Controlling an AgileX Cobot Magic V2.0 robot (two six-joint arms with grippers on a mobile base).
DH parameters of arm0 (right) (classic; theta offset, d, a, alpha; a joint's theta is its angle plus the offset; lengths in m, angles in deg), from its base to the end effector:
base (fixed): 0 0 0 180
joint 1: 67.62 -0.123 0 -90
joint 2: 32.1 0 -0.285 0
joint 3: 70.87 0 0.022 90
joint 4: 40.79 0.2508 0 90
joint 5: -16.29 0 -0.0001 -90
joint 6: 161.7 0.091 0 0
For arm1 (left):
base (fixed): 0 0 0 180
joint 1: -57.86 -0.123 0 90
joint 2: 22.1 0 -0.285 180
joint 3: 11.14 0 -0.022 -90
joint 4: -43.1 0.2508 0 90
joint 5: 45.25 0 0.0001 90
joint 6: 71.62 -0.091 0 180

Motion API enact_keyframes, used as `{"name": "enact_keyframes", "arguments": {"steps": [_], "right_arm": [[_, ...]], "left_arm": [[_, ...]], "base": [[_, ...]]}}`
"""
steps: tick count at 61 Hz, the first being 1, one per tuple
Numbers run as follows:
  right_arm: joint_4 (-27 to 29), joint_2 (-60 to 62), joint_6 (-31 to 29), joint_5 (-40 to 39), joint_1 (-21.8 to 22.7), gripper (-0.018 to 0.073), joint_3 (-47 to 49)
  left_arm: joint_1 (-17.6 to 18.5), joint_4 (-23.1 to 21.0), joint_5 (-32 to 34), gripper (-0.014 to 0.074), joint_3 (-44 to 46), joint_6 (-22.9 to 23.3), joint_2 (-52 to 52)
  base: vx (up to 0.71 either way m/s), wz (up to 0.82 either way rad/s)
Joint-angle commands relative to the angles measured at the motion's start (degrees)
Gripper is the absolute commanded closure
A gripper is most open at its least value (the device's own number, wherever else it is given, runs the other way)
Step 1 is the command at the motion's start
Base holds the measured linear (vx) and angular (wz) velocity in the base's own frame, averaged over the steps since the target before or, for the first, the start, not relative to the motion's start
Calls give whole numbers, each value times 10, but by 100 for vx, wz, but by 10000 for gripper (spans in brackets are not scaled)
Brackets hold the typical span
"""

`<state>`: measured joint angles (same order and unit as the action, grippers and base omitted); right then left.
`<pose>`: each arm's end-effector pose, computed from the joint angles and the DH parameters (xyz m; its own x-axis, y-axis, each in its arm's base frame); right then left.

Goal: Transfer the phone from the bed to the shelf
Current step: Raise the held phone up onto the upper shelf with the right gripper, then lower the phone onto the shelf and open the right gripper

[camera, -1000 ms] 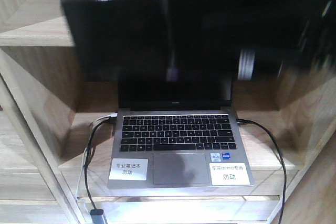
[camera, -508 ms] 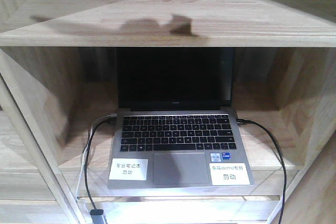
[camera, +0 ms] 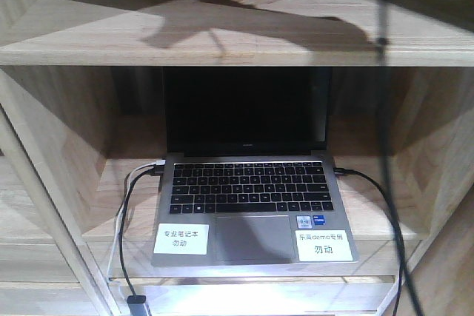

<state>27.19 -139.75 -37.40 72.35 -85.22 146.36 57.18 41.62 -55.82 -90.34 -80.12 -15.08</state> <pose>0.3340 0.1794 0.4897 -0.1321 -0.0608 -0.9894 -0.9203 0.3783 0.0996 0.0563 0.0002 0.1855 -0.1181 0.1213 -0.9856 0.0074 0.9926 0.1212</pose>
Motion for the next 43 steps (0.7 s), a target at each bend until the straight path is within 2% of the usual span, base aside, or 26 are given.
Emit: {"name": "enact_keyframes", "arguments": {"steps": [1,43], "right_arm": [[19,-2,2,-51,-18,561,32],[22,-105,1,-92,-23,551,31]], "left_arm": [[2,-5,42,595,13,3,-7],[2,-5,42,595,13,3,-7]], "base": [[0,0],[0,0]]}}
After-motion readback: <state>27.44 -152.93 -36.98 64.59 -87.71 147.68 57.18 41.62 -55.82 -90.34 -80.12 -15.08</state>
